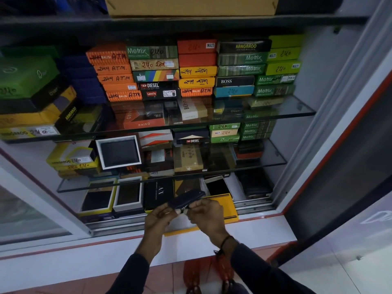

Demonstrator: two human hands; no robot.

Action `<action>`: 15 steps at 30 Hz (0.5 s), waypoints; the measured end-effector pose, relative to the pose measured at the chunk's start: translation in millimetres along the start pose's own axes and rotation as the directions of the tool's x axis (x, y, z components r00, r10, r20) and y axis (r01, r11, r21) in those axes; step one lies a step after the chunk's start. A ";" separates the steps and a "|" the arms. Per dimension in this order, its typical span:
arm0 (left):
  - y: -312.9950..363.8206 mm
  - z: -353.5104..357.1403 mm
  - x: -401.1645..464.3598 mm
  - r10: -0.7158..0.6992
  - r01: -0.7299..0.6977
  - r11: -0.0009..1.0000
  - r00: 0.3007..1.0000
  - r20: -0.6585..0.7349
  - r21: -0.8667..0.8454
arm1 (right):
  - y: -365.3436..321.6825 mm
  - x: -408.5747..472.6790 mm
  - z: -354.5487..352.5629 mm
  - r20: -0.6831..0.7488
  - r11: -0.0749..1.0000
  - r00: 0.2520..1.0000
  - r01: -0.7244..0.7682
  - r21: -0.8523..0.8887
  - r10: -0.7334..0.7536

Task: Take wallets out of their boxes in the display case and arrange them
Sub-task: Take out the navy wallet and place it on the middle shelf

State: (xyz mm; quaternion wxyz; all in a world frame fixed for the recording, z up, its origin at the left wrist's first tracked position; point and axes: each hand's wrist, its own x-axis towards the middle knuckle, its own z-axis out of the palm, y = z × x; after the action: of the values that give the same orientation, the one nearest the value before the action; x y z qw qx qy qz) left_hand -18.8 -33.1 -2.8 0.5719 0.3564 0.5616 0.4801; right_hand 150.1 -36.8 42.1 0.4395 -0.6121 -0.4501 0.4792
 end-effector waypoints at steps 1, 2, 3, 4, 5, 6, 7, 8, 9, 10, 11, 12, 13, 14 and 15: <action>1.5 -1.3 -0.7 0.007 -0.007 1.000 1.000 0.003 -0.007 | 0.5 3.6 -5.1 0.014 0.997 0.999 0.047 -0.064 -0.046; 6.4 -3.2 -3.3 0.009 -0.009 1.000 1.000 0.007 -0.002 | 0.8 7.6 -11.8 0.044 0.985 0.995 0.099 -0.143 -0.094; 4.8 -7.8 -2.3 0.008 -0.007 1.000 1.000 0.010 -0.021 | 0.4 11.3 -19.9 0.074 0.970 0.989 0.139 -0.199 -0.127; 6.2 -11.6 -1.7 0.002 -0.001 0.999 1.000 0.012 -0.032 | -1.0 15.8 -29.6 0.094 0.956 0.984 0.168 -0.241 -0.149; 6.9 -15.3 -0.9 -0.009 0.010 0.999 1.000 0.001 -0.048 | -1.6 21.8 -39.7 0.105 0.944 0.980 0.192 -0.270 -0.169; 7.0 -19.8 0.5 -0.023 0.024 0.998 1.000 0.001 -0.063 | -2.7 27.9 -49.5 0.120 0.932 0.977 0.207 -0.298 -0.178; 6.2 -23.8 2.3 -0.039 0.040 0.996 0.999 0.013 -0.076 | -3.8 33.9 -57.5 0.143 0.920 0.974 0.214 -0.329 -0.176; 6.8 -24.9 1.9 -0.050 0.053 0.995 0.998 0.026 -0.087 | -7.2 37.5 -63.6 0.165 0.908 0.974 0.207 -0.363 -0.156; 8.6 -24.7 1.9 -0.062 0.066 0.992 0.997 0.044 -0.106 | -11.2 40.9 -67.6 0.182 0.907 0.975 0.187 -0.377 -0.125; 10.5 -23.5 1.4 -0.070 0.079 0.988 0.995 0.076 -0.132 | -14.5 43.6 -70.8 0.201 0.920 0.975 0.164 -0.356 -0.096; 10.2 -22.2 2.1 -0.079 0.097 0.982 0.990 0.113 -0.163 | -17.2 45.9 -73.9 0.223 0.947 0.972 0.134 -0.293 -0.068; 8.2 -22.2 4.8 -0.081 0.112 0.975 0.984 0.161 -0.193 | -20.9 46.8 -77.0 0.260 0.975 0.965 0.090 -0.201 -0.035; 7.5 -22.2 6.5 -0.086 0.137 0.963 0.972 0.218 -0.232 | -22.8 48.1 -79.5 0.311 0.995 0.950 0.031 -0.094 0.000; 8.1 -21.3 6.2 -0.074 0.152 0.949 0.959 0.273 -0.277 | -22.9 49.5 -81.5 0.367 0.999 0.930 -0.042 0.004 0.037; 10.6 -18.3 2.6 -0.056 0.163 0.939 0.942 0.332 -0.304 | -20.1 51.3 -82.4 0.420 0.991 0.904 -0.115 0.068 0.076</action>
State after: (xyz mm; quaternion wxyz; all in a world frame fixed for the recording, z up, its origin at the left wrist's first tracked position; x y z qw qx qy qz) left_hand -38.7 -30.0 4.3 0.7320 0.2972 0.3937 0.4699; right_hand 235.4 8.5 64.6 0.3370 -0.4964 -0.4803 0.6397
